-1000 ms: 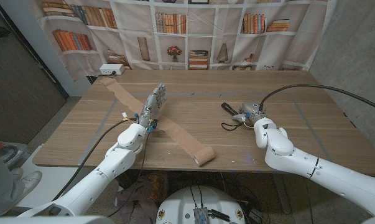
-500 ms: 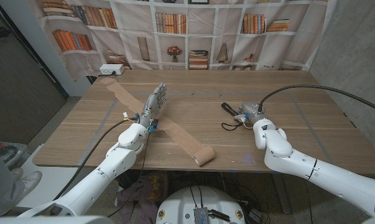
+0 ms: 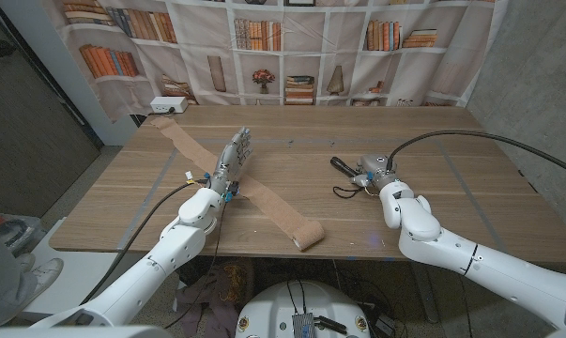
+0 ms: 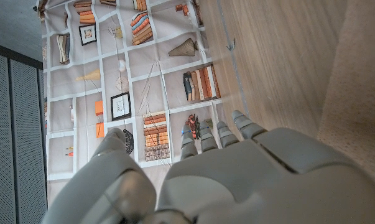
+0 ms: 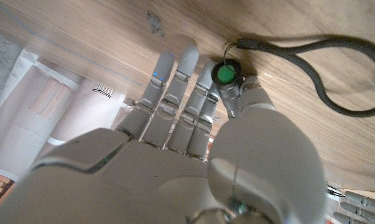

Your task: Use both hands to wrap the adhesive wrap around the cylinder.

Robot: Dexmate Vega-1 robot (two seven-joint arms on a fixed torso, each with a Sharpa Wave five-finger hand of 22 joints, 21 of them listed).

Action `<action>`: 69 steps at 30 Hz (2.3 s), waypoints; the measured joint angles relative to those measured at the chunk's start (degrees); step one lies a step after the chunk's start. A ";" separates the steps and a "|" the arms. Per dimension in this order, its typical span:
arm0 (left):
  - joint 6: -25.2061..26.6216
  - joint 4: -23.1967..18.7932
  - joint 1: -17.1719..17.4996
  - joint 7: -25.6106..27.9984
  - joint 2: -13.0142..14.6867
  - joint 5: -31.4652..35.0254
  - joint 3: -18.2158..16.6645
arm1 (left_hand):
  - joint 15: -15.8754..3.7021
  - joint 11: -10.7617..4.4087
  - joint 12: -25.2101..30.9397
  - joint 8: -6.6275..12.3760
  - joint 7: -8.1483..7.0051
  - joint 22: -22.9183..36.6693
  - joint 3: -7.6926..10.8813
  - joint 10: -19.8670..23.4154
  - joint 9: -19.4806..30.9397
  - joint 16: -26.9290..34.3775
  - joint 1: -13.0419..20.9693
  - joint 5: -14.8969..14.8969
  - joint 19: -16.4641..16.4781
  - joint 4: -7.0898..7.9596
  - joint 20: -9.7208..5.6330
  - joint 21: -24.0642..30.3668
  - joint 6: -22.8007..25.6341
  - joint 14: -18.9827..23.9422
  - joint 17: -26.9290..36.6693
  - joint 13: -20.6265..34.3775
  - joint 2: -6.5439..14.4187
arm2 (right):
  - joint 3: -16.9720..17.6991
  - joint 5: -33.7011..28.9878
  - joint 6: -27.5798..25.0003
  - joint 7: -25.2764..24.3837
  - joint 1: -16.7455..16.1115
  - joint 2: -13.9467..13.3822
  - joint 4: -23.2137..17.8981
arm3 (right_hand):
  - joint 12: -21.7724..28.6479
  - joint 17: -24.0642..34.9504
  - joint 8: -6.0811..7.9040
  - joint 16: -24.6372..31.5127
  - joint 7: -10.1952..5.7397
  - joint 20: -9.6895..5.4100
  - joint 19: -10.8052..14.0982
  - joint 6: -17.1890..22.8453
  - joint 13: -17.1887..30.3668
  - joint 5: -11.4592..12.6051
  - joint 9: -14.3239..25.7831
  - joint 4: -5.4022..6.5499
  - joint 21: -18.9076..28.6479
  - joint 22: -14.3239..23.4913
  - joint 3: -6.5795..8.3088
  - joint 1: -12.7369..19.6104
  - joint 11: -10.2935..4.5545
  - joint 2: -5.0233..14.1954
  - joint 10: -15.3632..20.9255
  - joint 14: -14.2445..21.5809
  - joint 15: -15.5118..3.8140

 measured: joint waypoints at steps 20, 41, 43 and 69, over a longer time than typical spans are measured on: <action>0.23 -1.51 0.47 -0.24 0.50 -0.03 0.13 | 0.00 0.00 0.00 0.00 0.00 0.00 -0.15 0.00 0.00 0.00 -0.47 0.00 0.00 0.16 0.00 0.00 0.00 0.00 0.00 0.00 0.46 | 7.02 -0.29 6.49 -12.52 -5.59 -1.69 -2.39 | -1.15 1.60 -0.86 -1.11 -1.84 0.25 -2.87 2.25 1.24 0.03 1.51 -0.11 3.96 -0.49 -0.26 1.69 0.16 -0.42 0.18 0.71 -0.28; 1.67 -7.72 2.76 -0.49 3.23 -0.14 -0.42 | 0.00 0.00 0.00 0.00 0.01 0.00 -0.15 0.01 0.00 0.00 -0.03 0.00 0.00 0.15 0.00 0.00 0.01 0.00 0.00 0.00 0.01 | 14.21 -0.32 14.74 -26.47 -10.72 -2.28 -1.94 | -1.37 2.27 -1.18 -1.51 -1.83 0.26 -3.47 2.25 1.78 0.26 1.84 -0.10 4.20 -1.29 -0.27 1.50 0.16 -0.23 0.18 0.70 -0.28; 1.73 -8.07 2.91 -0.44 3.33 -0.12 -0.43 | 0.00 0.00 0.00 0.00 0.21 0.00 -0.15 0.01 0.00 0.00 -0.03 0.00 0.00 0.15 0.00 0.00 0.21 0.00 0.00 0.00 0.01 | 14.61 -0.19 15.56 -27.34 -10.92 -2.30 -1.80 | -1.38 2.27 -1.18 -1.51 -1.84 0.26 -3.47 2.25 1.89 0.26 1.84 -0.10 4.20 -1.29 -0.27 1.50 0.16 -0.23 0.18 0.70 -0.28; 0.17 -15.96 5.62 -3.88 6.84 -0.26 -0.67 | 1.44 -1.12 1.23 3.03 1.12 0.30 0.26 4.84 1.10 0.88 2.11 0.00 -0.60 -0.89 2.89 0.00 8.91 1.87 0.30 0.55 1.82 | 18.04 -0.36 20.04 -33.35 -12.15 -1.36 -0.30 | -2.03 2.53 -1.50 -2.40 -1.84 0.37 -3.98 2.25 2.00 0.21 2.40 0.01 4.62 -2.08 -0.31 1.52 0.16 -0.25 0.18 0.26 -0.26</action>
